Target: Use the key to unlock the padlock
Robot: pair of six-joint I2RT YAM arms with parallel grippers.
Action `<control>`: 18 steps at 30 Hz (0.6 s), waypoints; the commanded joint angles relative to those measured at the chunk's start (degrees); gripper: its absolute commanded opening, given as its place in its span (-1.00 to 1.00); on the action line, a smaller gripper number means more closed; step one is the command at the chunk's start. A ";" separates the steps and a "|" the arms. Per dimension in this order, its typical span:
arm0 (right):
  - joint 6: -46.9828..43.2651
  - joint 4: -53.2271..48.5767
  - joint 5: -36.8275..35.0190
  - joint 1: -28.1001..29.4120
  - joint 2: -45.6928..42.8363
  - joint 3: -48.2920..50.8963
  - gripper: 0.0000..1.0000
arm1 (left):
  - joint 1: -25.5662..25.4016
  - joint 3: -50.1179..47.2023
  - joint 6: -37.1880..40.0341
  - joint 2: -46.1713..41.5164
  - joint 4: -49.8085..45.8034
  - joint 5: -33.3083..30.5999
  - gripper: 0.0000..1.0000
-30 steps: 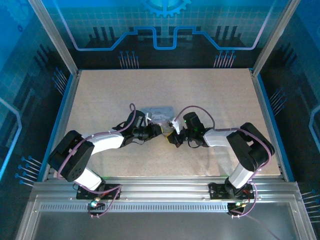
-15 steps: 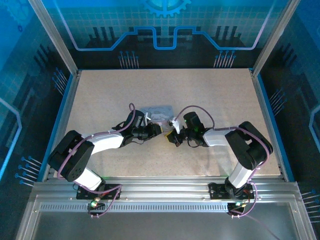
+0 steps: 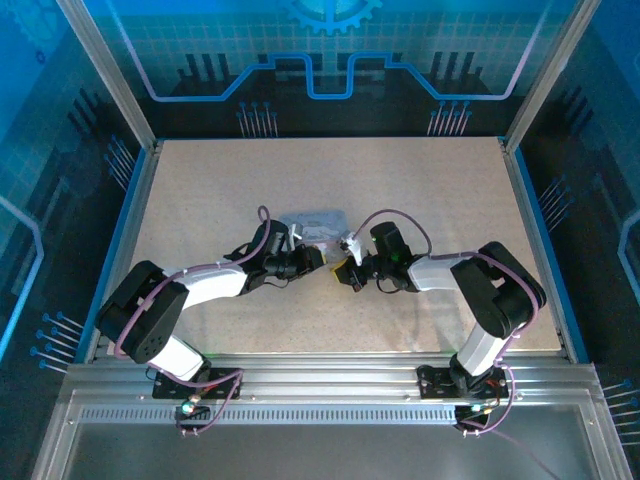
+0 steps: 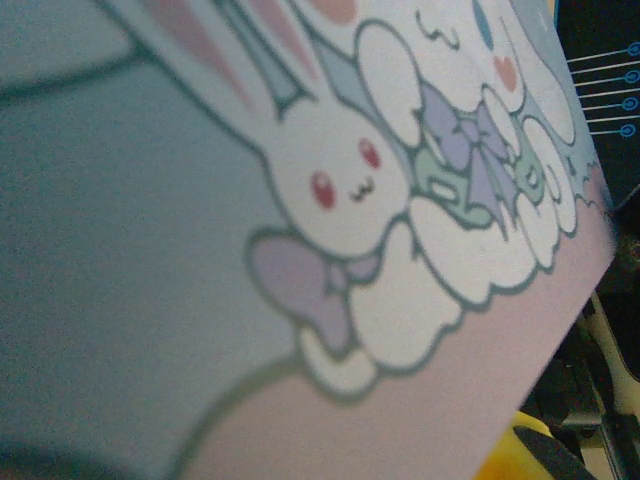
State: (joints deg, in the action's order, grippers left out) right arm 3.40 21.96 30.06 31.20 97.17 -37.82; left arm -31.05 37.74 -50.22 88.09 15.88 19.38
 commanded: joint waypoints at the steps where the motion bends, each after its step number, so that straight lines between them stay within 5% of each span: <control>1: 0.25 5.54 1.83 -0.60 0.31 -0.14 -1.00 | -0.56 -0.74 -0.04 -1.47 2.10 4.40 -0.51; 18: 0.10 5.64 2.94 -0.62 -0.23 0.64 -1.00 | -0.37 -0.48 -0.43 -1.16 2.46 4.69 -0.50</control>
State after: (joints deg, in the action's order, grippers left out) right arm 3.40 22.39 30.92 31.07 97.17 -37.32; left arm -31.05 37.41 -51.09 88.09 16.25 19.86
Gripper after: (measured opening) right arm 0.057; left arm 0.248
